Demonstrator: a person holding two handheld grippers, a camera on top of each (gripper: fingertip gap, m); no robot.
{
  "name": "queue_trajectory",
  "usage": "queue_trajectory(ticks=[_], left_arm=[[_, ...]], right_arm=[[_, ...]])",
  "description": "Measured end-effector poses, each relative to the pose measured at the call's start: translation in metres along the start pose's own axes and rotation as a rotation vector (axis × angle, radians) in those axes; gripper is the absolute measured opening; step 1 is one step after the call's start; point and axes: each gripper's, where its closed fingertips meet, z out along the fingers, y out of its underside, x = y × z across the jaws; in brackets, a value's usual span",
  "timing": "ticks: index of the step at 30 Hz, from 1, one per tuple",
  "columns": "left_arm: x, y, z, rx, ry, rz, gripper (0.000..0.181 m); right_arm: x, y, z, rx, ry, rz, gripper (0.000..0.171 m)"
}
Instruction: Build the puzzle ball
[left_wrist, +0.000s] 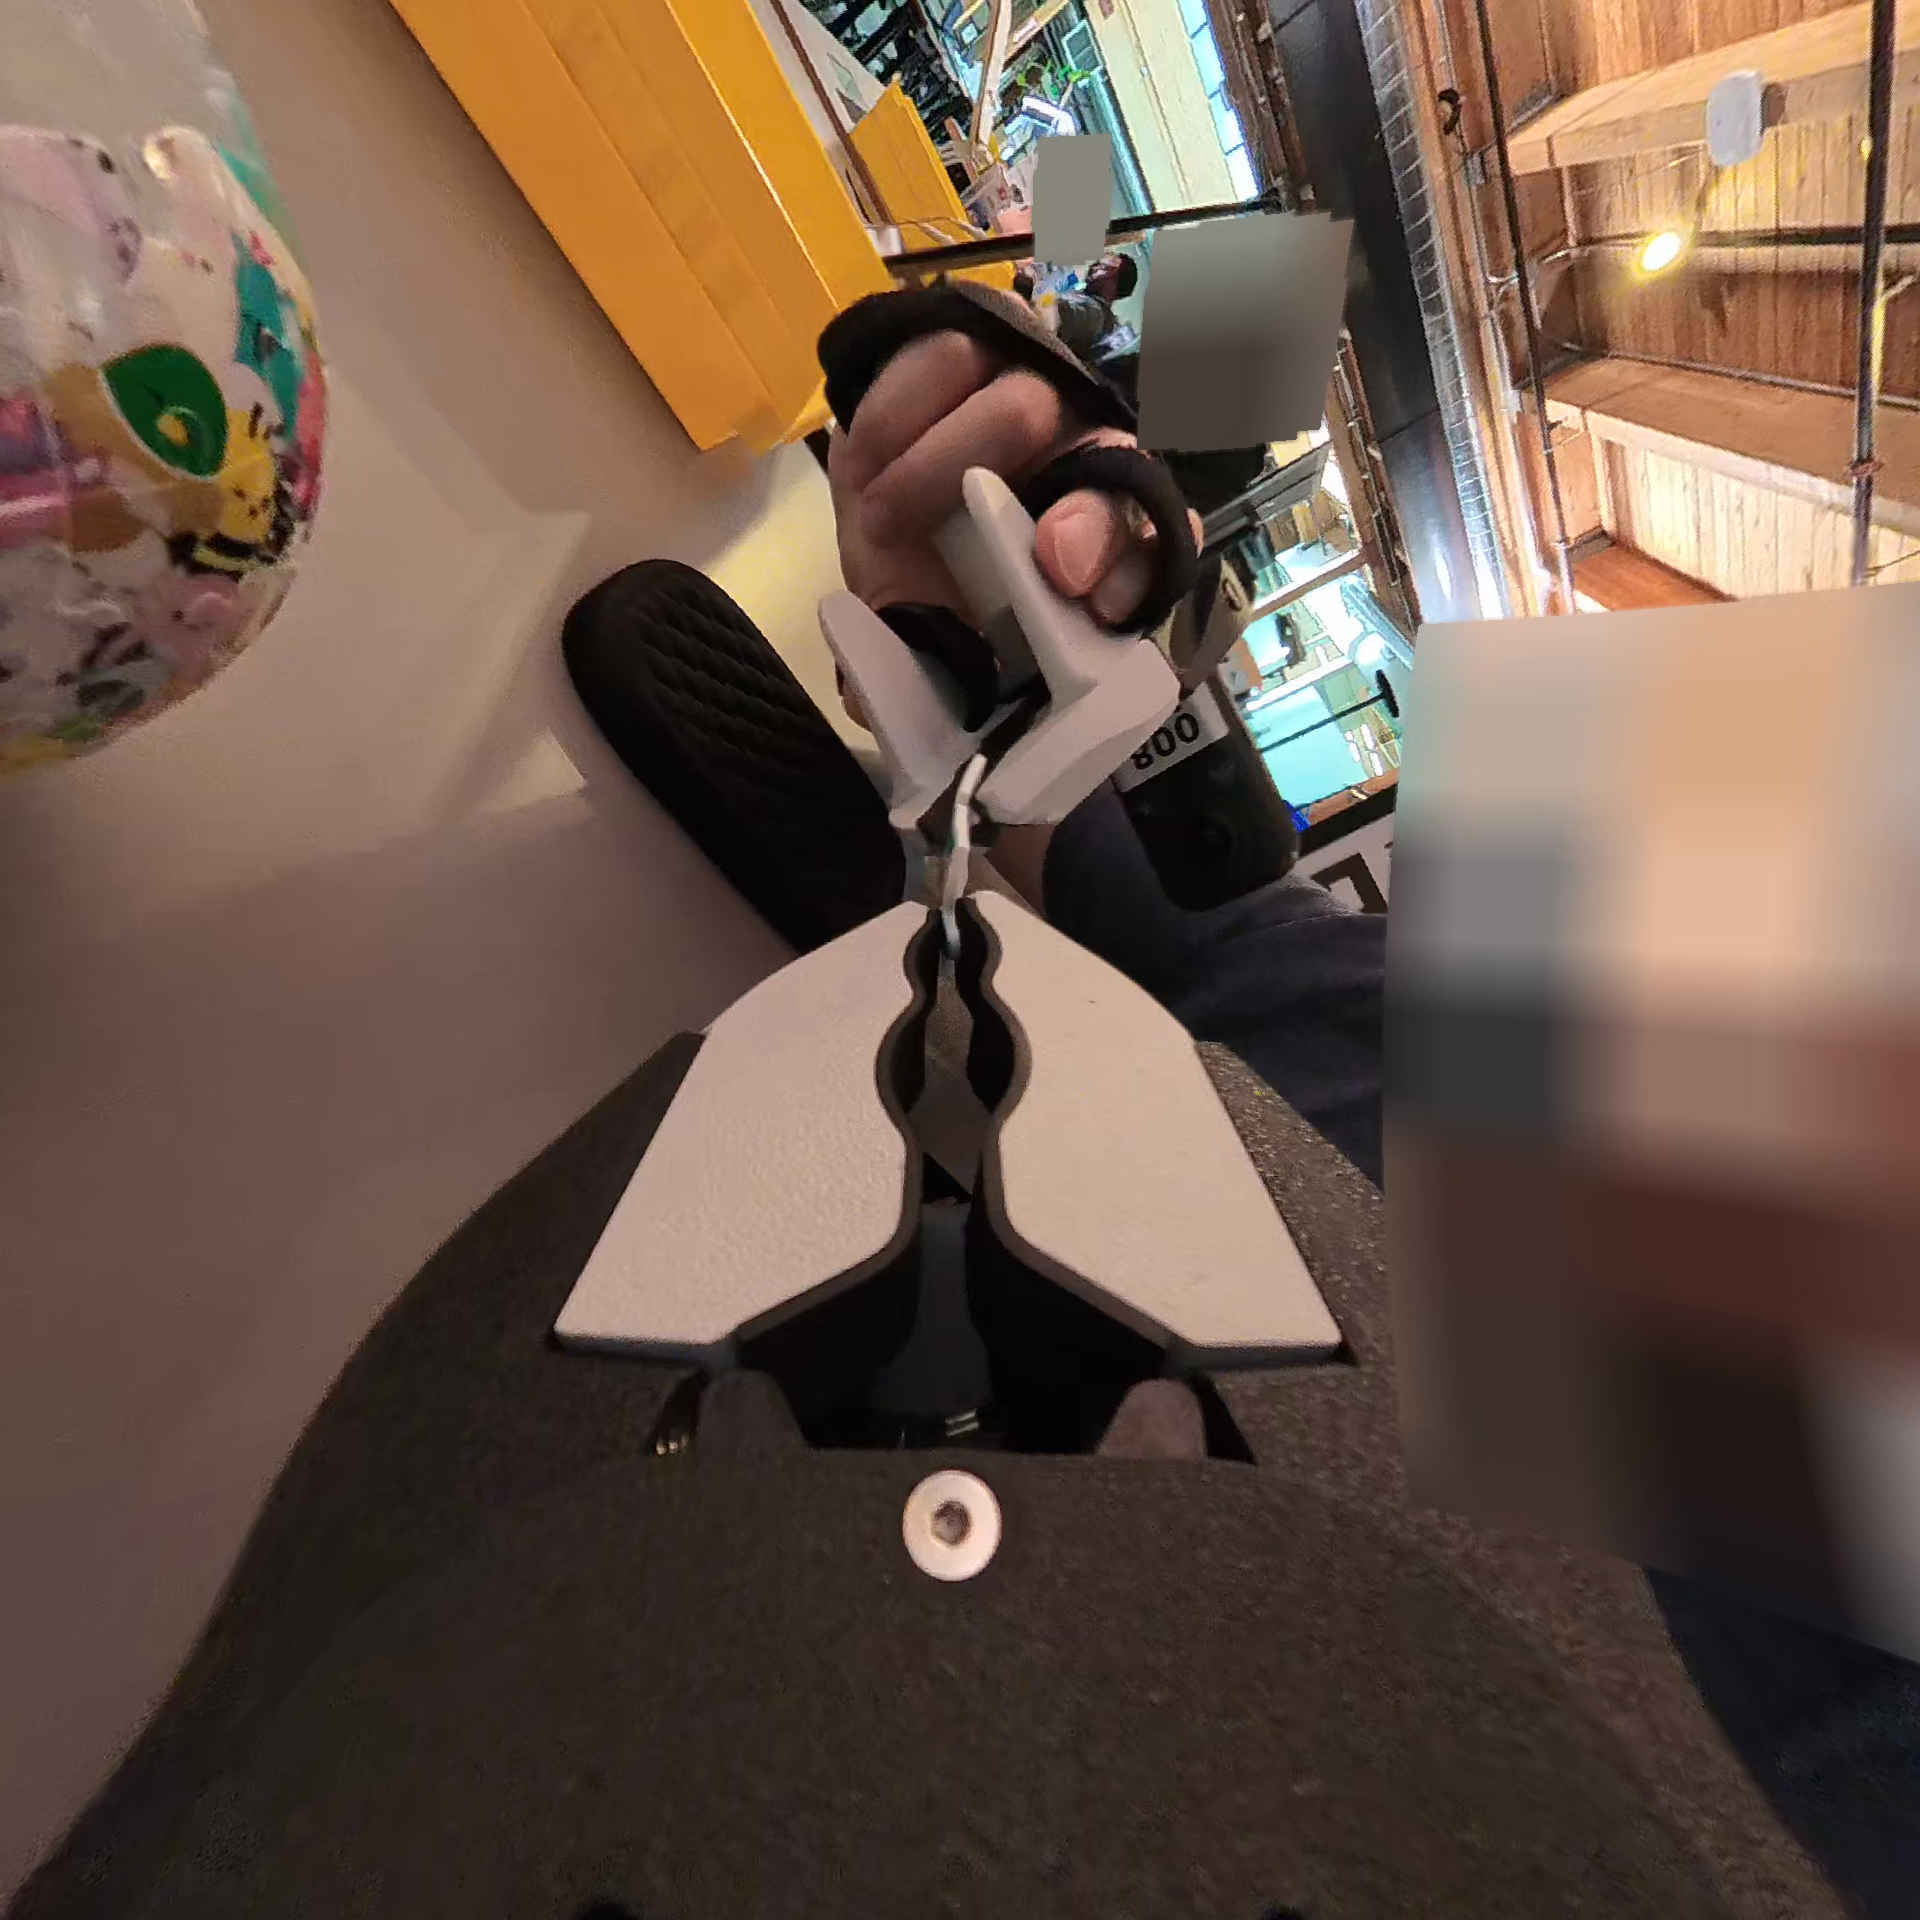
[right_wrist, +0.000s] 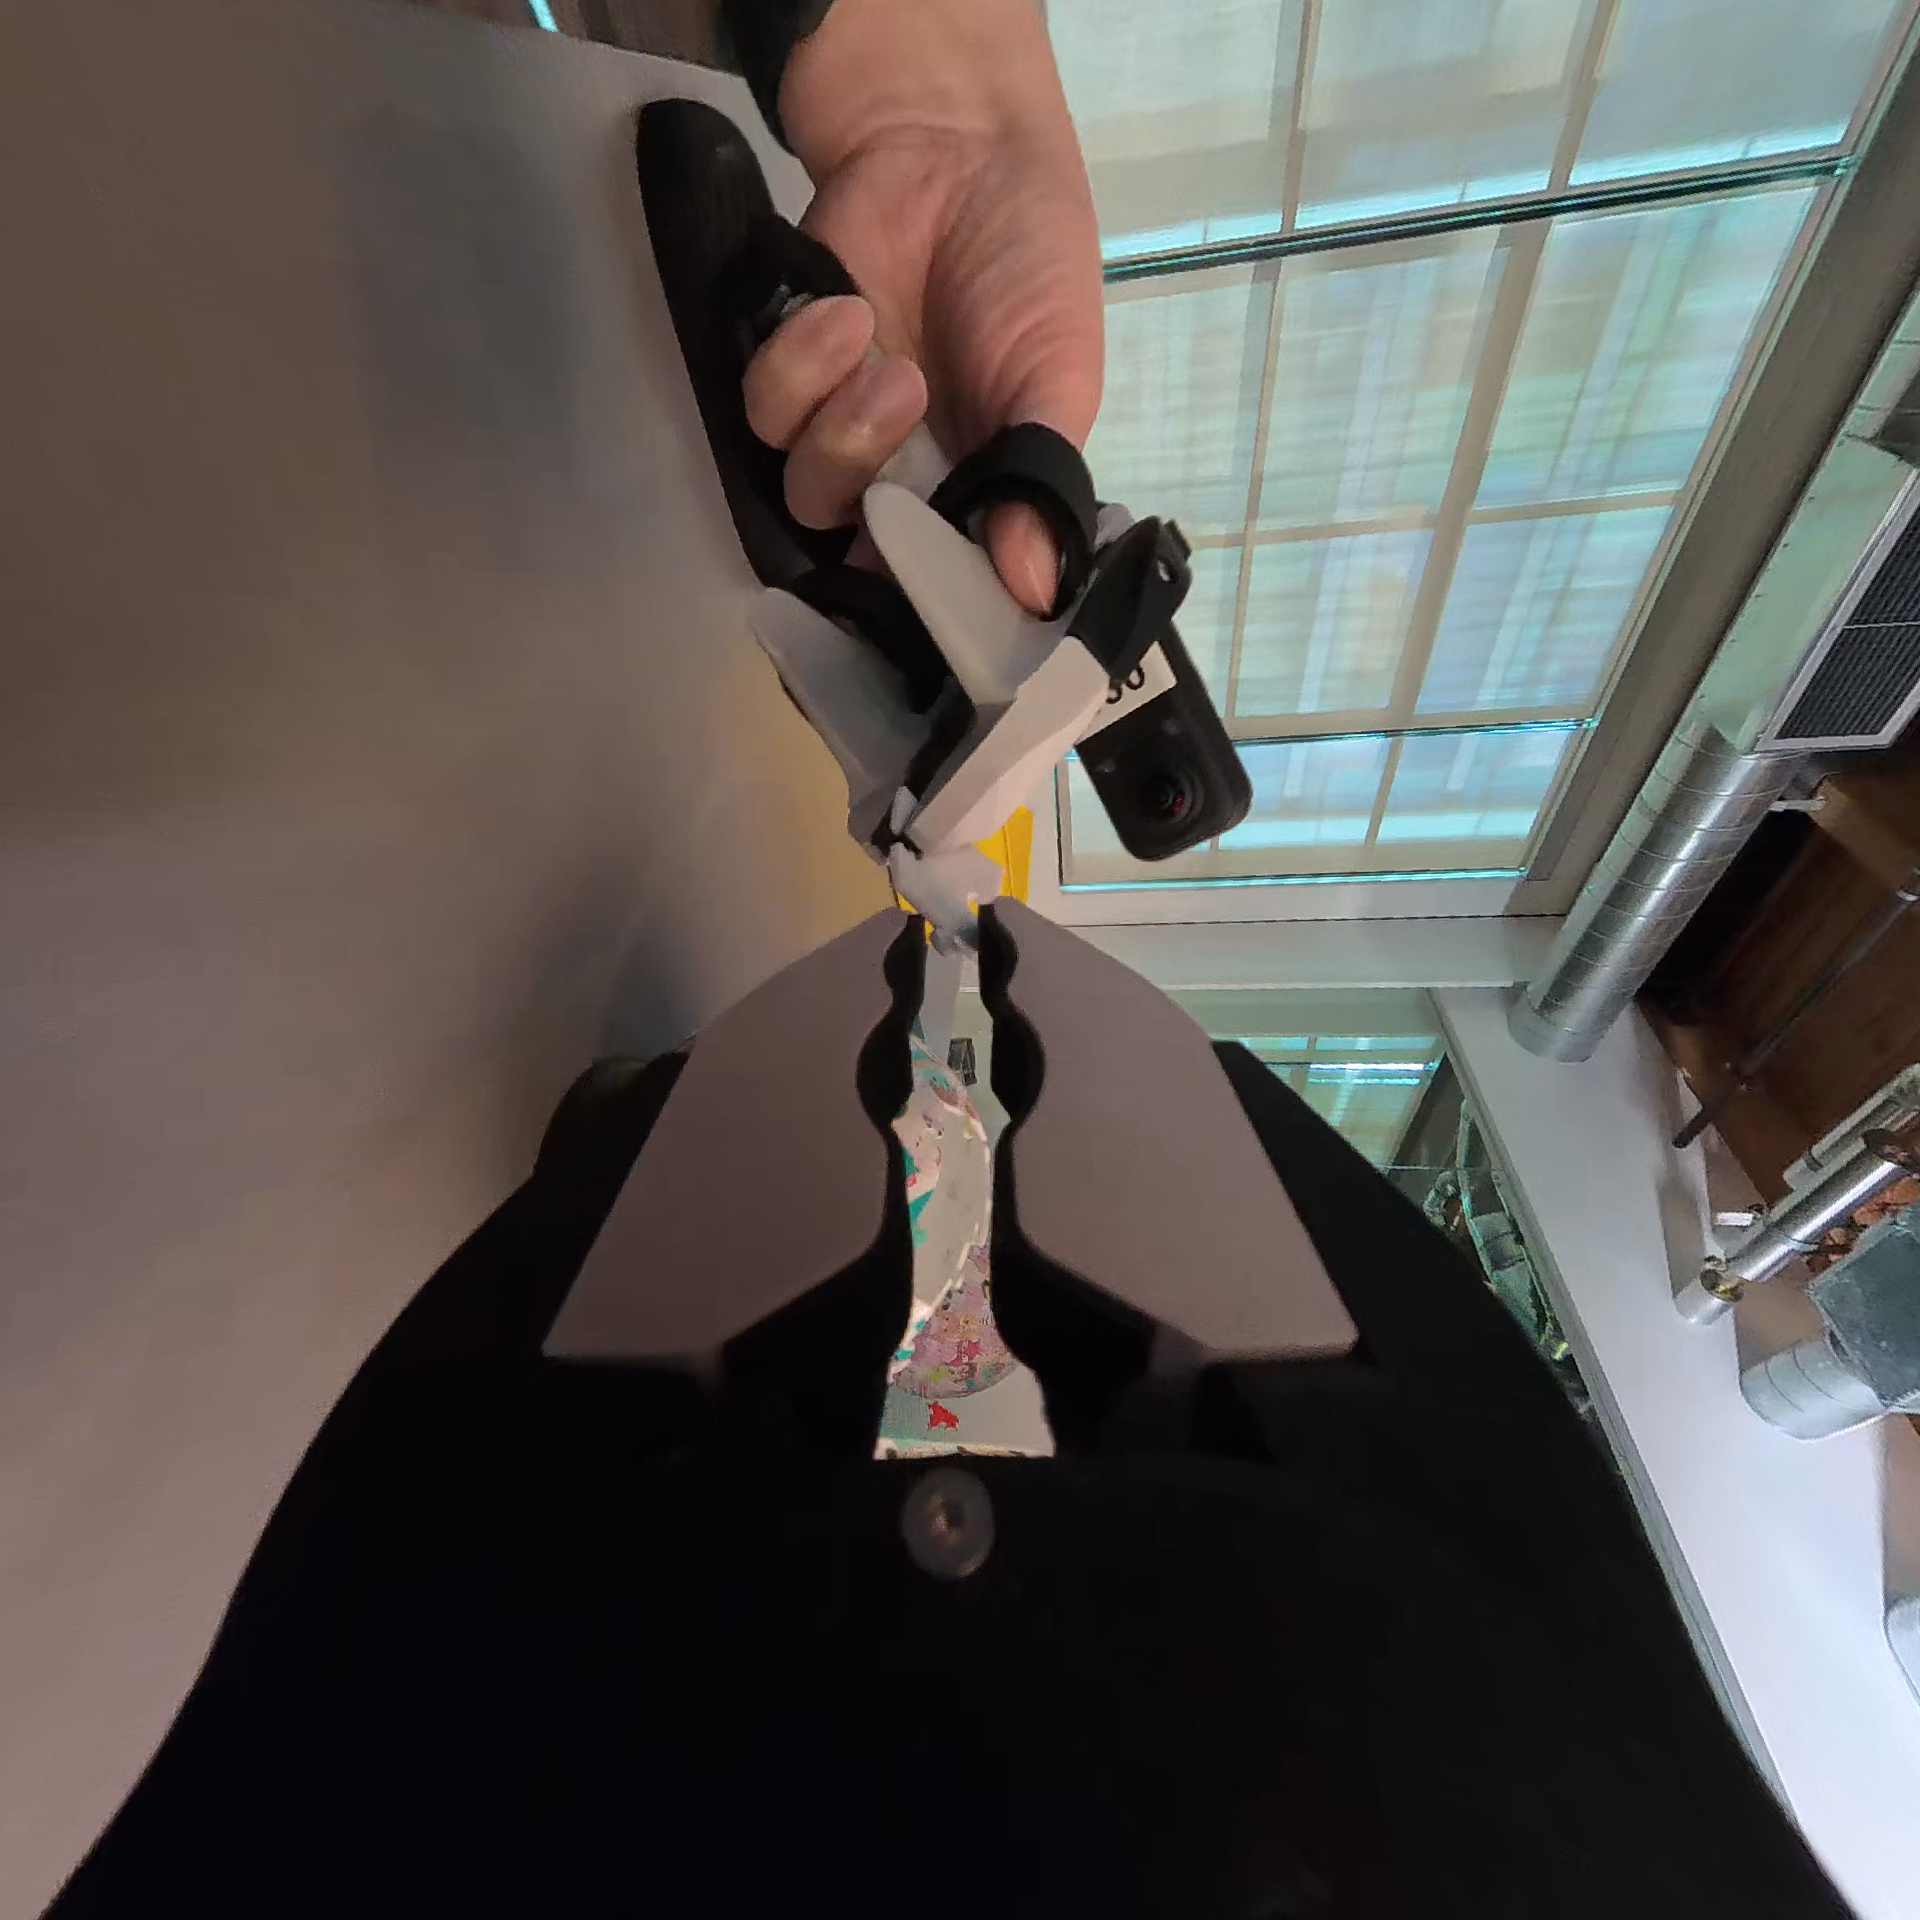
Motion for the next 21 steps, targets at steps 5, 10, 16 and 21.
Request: queue_trajectory(ticks=[5, 10, 16, 21], left_arm=[[-0.001, -0.001, -0.002, 0.006, -0.072, 0.106, 0.019], [-0.006, -0.004, -0.016, 0.023, -0.264, 0.354, 0.033], [0.005, -0.014, -0.019, -0.012, -0.346, 0.538, 0.03], [0.007, -0.036, -0.017, -0.062, -0.435, 0.688, 0.024]], right_arm=[[-0.007, -0.001, -0.005, 0.044, -0.04, 0.103, 0.004], [-0.007, 0.012, -0.019, 0.127, -0.377, 0.728, 0.003], [0.037, 0.053, -0.041, 0.167, -0.793, 1.483, 0.003], [0.038, 0.079, -0.037, 0.021, -1.093, 1.716, 0.003]])
